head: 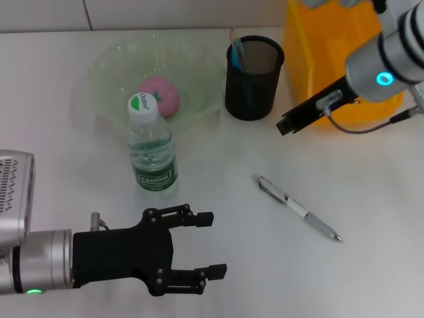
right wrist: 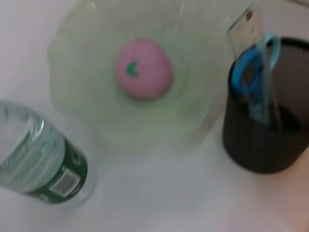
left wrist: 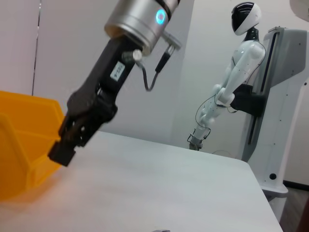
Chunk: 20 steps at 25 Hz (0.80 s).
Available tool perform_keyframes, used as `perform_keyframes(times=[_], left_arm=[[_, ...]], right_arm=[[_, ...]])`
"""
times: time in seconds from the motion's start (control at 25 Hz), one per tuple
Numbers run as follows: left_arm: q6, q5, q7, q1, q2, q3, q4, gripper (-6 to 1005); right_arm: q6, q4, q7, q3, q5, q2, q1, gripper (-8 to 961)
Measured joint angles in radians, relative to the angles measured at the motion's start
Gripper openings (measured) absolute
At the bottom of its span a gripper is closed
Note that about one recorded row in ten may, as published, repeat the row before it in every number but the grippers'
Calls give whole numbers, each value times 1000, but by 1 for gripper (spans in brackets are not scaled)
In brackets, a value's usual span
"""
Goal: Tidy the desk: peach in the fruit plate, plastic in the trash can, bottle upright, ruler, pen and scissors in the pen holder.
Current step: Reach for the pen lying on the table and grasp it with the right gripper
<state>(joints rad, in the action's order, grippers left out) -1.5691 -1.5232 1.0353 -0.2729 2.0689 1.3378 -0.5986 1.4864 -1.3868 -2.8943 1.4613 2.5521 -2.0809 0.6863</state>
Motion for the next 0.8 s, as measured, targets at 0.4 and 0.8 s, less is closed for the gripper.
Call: perform_keyframes(times=[0.4, 0.8], left_arm=[[0, 0, 0, -4, -1, 0, 1, 813], [0, 0, 0, -1, -1, 0, -2, 813]], right_arm=[[-40, 134, -2, 165, 2, -6, 40, 187], [-81, 230, -4, 208, 0, -8, 62, 572]])
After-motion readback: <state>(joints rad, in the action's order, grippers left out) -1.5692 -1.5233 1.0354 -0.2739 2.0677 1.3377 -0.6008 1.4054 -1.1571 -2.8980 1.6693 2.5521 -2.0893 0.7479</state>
